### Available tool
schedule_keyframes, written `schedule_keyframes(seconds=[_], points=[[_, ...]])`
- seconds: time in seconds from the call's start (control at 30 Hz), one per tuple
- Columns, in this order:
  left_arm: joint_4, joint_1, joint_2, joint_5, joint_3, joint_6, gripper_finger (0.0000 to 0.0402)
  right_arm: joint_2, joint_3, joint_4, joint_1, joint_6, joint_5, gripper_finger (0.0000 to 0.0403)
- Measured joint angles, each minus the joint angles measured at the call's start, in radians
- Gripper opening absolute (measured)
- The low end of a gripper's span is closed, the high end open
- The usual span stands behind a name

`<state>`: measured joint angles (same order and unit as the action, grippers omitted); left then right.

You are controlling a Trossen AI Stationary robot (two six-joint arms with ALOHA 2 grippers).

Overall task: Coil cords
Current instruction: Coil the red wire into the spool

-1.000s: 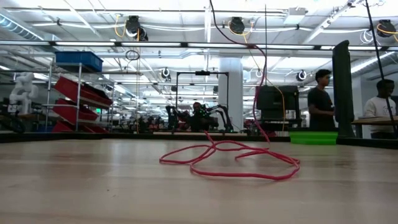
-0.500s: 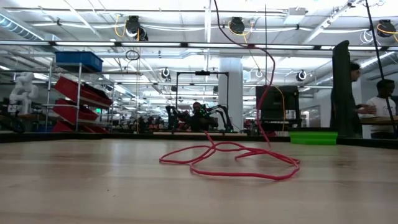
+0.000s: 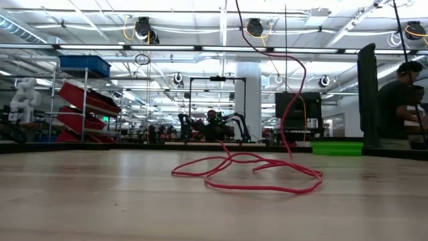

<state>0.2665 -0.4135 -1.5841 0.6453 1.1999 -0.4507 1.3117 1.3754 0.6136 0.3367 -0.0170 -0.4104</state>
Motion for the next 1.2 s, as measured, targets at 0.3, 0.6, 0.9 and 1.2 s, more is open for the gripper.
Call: schedule_keyframes(seconds=[0.3,0.6,0.9,1.2], points=[[-0.036,0.013,0.0,-0.015,0.0,0.053,0.0025,0.0,0.0,0.001,-0.001,-0.004,-0.001,0.0],[-0.074,0.034,0.001,-0.088,0.0,0.106,0.0047,0.0,0.0,0.001,0.0,-0.004,-0.002,0.0],[-0.08,0.033,0.001,-0.092,0.0,0.118,0.0117,0.0,0.0,0.0,-0.001,0.003,-0.009,0.0],[-0.098,0.034,0.001,-0.083,0.0,0.132,0.0123,0.0,0.0,-0.001,-0.001,0.005,-0.008,0.0]])
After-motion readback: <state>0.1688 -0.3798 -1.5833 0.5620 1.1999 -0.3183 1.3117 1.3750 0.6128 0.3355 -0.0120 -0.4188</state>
